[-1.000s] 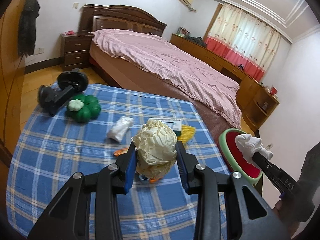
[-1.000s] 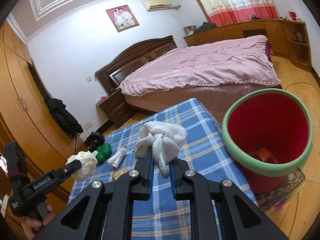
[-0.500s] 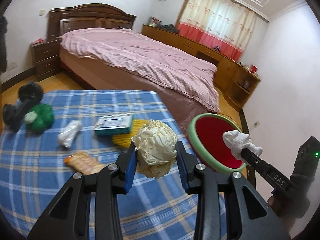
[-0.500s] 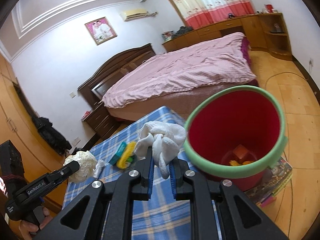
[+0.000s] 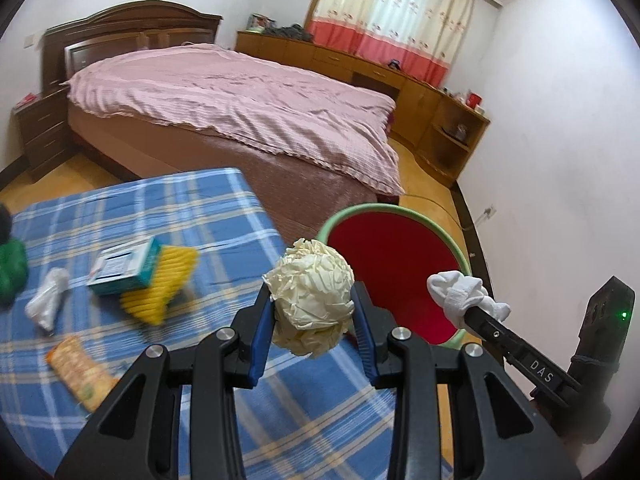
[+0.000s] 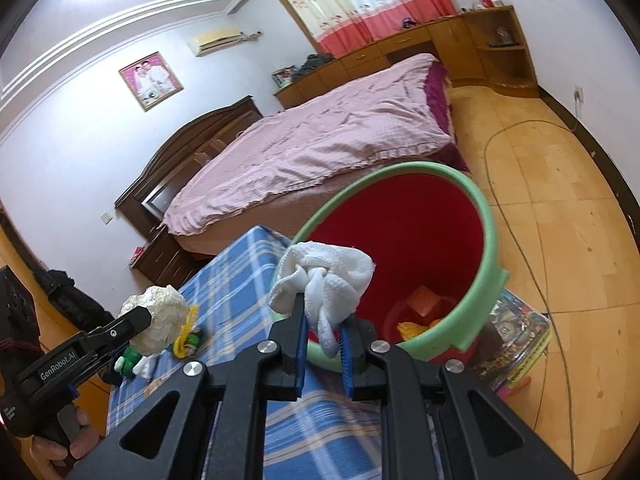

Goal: Collect trash
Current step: 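Carry the crumpled bag and white cloth over the red bucket with both tools, then open both tools to drop the bag and cloth into the bucket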

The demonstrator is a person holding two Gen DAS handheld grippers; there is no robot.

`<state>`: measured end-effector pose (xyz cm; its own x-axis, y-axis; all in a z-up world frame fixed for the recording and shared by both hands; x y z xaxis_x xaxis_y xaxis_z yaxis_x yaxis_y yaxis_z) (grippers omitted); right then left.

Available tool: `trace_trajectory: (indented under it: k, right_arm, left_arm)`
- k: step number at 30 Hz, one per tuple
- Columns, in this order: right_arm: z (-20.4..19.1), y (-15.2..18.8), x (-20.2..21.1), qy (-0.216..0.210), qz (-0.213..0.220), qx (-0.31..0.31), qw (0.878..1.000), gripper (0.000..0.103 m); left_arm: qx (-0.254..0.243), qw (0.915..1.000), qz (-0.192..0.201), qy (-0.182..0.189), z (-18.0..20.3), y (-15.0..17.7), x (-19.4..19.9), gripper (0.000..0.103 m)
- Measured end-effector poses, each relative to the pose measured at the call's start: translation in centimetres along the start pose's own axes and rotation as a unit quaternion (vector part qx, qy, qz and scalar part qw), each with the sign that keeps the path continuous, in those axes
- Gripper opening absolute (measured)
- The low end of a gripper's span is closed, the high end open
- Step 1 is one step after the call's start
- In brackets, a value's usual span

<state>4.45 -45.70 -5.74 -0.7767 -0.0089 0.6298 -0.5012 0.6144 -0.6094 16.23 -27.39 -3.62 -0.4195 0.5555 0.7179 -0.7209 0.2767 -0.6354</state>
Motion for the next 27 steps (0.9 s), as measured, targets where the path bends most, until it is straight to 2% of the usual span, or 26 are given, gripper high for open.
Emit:
trace_trajectory:
  k: [10,20,25,27]
  right_arm:
    - [4.1,-1.4,-0.7,0.043,0.01,-0.022,0.999,0.016]
    - [6.2,-1.6,-1.8,0.054,0.003,-0.034,0.998,0.016]
    - [6.8,-1.6,-2.4,0.054,-0.002,-0.039,0.998,0.016]
    - [7.0,-1.5,-2.6,0.055,-0.004,-0.04,0.998,0.016]
  left_arm:
    - [-0.029,0.9984,-0.035,0.034,3.5,-0.3,-5.0,0.037]
    - [-0.05,0.9963,-0.057,0.041,5.1,0.4,-8.6,0.037]
    - [-0.059,0.9961,-0.052,0.041,5.4,0.6,-9.1,0.038]
    - [-0.06,0.996,-0.05,0.043,5.5,0.6,-9.1,0.041]
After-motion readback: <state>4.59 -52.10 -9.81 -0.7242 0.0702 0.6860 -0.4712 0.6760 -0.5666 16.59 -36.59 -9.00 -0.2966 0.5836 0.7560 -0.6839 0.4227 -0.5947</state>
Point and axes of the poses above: each gripper's, at about its wrist camera, not at the fingertips, and x roughly against the way its jaws point, z to its right, y to its underside, the point moved 8 cm from there along -x, roughly the way its jaws point, and after that the axes turned 7 degrees about -z, right-handed, at the moved point
